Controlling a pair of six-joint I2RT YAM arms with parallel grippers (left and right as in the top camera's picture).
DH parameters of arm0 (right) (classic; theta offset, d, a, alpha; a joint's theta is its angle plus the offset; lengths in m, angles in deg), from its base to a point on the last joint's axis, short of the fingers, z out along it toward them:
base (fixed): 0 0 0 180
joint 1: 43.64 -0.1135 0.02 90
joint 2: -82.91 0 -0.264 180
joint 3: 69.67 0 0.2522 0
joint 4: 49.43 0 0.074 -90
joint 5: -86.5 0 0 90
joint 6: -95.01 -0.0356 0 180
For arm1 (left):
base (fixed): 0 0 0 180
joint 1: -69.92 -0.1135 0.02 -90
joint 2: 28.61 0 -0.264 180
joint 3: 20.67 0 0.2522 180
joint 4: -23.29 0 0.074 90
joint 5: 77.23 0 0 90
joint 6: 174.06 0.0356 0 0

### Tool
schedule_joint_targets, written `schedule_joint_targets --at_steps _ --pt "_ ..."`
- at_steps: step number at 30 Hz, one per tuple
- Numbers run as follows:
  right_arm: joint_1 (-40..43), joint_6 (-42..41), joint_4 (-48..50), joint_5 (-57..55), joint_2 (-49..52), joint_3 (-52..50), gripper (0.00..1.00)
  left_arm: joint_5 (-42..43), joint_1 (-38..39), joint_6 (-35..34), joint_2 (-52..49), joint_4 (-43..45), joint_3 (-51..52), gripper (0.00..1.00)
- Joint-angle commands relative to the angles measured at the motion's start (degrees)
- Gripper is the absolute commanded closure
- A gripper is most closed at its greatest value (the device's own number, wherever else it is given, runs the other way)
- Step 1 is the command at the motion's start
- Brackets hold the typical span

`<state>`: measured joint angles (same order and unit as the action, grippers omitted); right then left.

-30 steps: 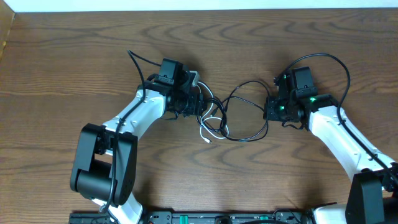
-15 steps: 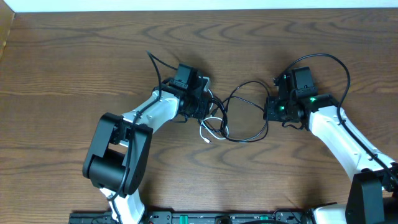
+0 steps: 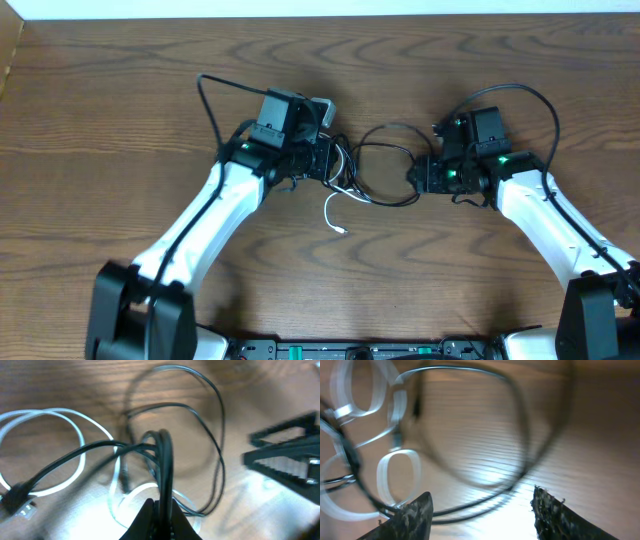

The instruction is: Untangle cables

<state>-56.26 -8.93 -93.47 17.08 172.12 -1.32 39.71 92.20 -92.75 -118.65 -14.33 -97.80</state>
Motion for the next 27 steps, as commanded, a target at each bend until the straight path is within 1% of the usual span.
schedule_joint_targets --at_steps 1,3,7,9,12,16,19,21,24,27 --pt "-0.2 10.4 1.4 17.8 0.4 0.0 0.38 2.3 1.6 -1.7 1.0 -3.9 -0.3 0.92" --pt "-0.2 10.4 2.0 19.3 0.4 0.0 0.41 4.1 2.6 -1.7 1.0 -5.1 -0.3 0.93" --pt "-1.1 10.5 3.8 20.1 0.4 0.0 0.56 11.1 4.3 -1.7 1.1 -4.1 -0.3 0.93" --pt "-2.0 11.5 4.3 20.1 0.4 0.0 0.6 14.5 4.7 -1.7 1.4 -2.4 -0.3 0.93" --pt "-3.6 11.6 4.5 20.1 0.4 0.0 0.6 17.7 4.8 -1.8 2.5 -0.5 -0.3 0.93" --pt "-5.8 13.0 5.1 19.8 0.4 0.0 0.57 17.7 4.8 -2.2 4.5 -0.3 -0.3 0.93" --pt "-7.0 13.0 6.7 19.8 0.4 0.0 0.54 18.2 4.8 -3.5 6.2 -0.3 -0.3 0.93" --pt "-7.4 13.0 7.6 19.9 0.4 0.0 0.49 21.1 4.8 -3.5 7.6 0.0 -0.3 0.93" --pt "-7.4 13.0 7.9 19.9 0.4 0.0 0.49 22.2 4.8 -3.7 8.7 0.0 -0.3 0.93" --pt "-7.4 12.9 8.5 19.9 0.4 0.0 0.51 22.5 4.8 -5.0 9.2 0.0 -0.3 0.93"
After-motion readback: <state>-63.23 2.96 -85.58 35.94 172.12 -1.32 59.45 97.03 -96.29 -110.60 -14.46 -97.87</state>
